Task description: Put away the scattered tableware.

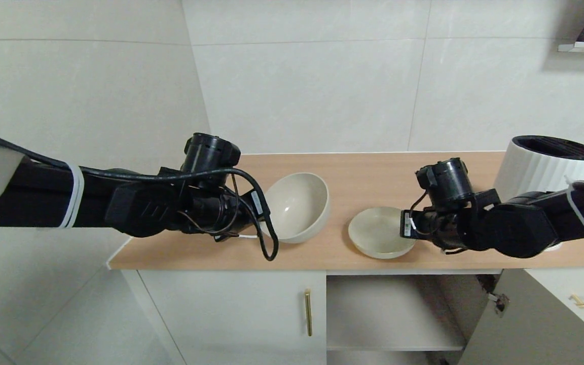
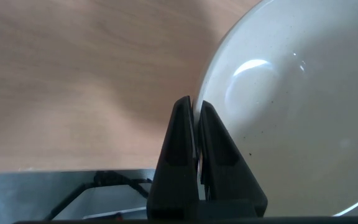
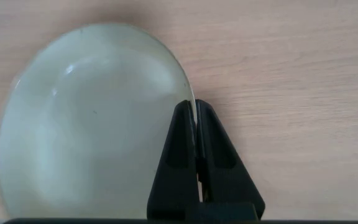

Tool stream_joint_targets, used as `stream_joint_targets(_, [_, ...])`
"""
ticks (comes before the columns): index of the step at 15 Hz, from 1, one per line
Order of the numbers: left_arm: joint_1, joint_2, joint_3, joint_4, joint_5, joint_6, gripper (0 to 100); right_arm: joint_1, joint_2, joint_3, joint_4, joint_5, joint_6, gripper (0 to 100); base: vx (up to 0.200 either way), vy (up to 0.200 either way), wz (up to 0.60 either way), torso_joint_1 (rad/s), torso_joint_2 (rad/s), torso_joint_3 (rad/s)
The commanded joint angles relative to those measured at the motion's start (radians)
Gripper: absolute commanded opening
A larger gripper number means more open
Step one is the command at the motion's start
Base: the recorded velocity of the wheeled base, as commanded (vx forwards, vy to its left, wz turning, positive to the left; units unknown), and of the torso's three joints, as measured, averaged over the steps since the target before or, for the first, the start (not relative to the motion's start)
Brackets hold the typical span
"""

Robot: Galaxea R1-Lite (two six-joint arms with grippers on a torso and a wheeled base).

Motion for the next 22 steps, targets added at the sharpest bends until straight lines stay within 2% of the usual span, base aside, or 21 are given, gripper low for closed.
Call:
stream_joint_targets(1, [0.003,-0.097,0.053,0.000,0.001,0.006,0,-0.002,-0.097,0.034,0.004,0.012,-0.001,0,0.000,0.000,0.00,0.000,0.00,0.000])
stream_joint_targets(2, [0.009,-0.151,0.096,-0.001,0.004,0.013,0,-0.002,-0.147,0.072,0.005,0.034,-0.003,0,0.000,0.000,0.00,0.000,0.00,0.000])
stream_joint_targets(3, [0.020,-0.209,0.142,-0.001,0.004,0.038,0,-0.002,-0.198,0.114,0.015,0.064,-0.007,0,0.000,0.000,0.00,0.000,0.00,0.000])
stream_joint_targets(4, [0.027,-0.295,0.213,-0.001,-0.002,0.090,0,-0.002,-0.258,0.140,0.044,0.124,-0.014,0,0.000,0.000,0.00,0.000,0.00,0.000])
stream_joint_targets(5, [0.029,-0.315,0.228,-0.001,-0.003,0.102,0,-0.002,-0.269,0.141,0.053,0.135,-0.014,0,0.000,0.000,0.00,0.000,0.00,0.000])
stream_joint_targets(6, [0.029,-0.482,0.359,-0.006,-0.069,0.199,0,0.000,-0.350,0.148,0.133,0.188,-0.001,0,0.000,0.000,0.00,0.000,0.00,0.000])
stream_joint_targets(7, [0.029,-0.569,0.418,0.000,-0.131,0.254,0,0.000,-0.390,0.198,0.154,0.201,0.002,0,0.000,0.000,0.00,0.000,0.00,0.000])
stream_joint_targets(8, [0.027,-0.626,0.467,0.000,-0.175,0.271,0,0.000,-0.430,0.238,0.156,0.207,-0.003,0,0.000,0.000,0.00,0.000,0.00,0.000])
stream_joint_targets(9, [0.027,-0.648,0.489,0.003,-0.189,0.273,0,0.001,-0.465,0.261,0.166,0.219,-0.003,0,0.000,0.000,0.00,0.000,0.00,0.000])
stream_joint_targets(12, [0.027,-0.646,0.566,0.014,-0.178,0.286,0,0.018,-0.534,0.390,0.166,0.267,-0.001,0,0.000,0.000,0.00,0.000,0.00,0.000])
stream_joint_targets(15, [0.027,-0.661,0.610,0.012,-0.166,0.285,0,-0.005,-0.537,0.476,0.162,0.285,0.002,0,0.000,0.000,0.00,0.000,0.00,0.000])
stream_joint_targets(20, [0.026,-0.666,0.618,0.016,-0.164,0.286,0,-0.005,-0.543,0.499,0.163,0.284,-0.009,0,0.000,0.000,0.00,0.000,0.00,0.000])
stream_joint_targets(22, [0.021,-0.657,0.616,0.016,-0.166,0.286,0,-0.005,-0.557,0.497,0.162,0.279,-0.011,0,-0.200,0.000,0.00,0.007,0.00,0.005])
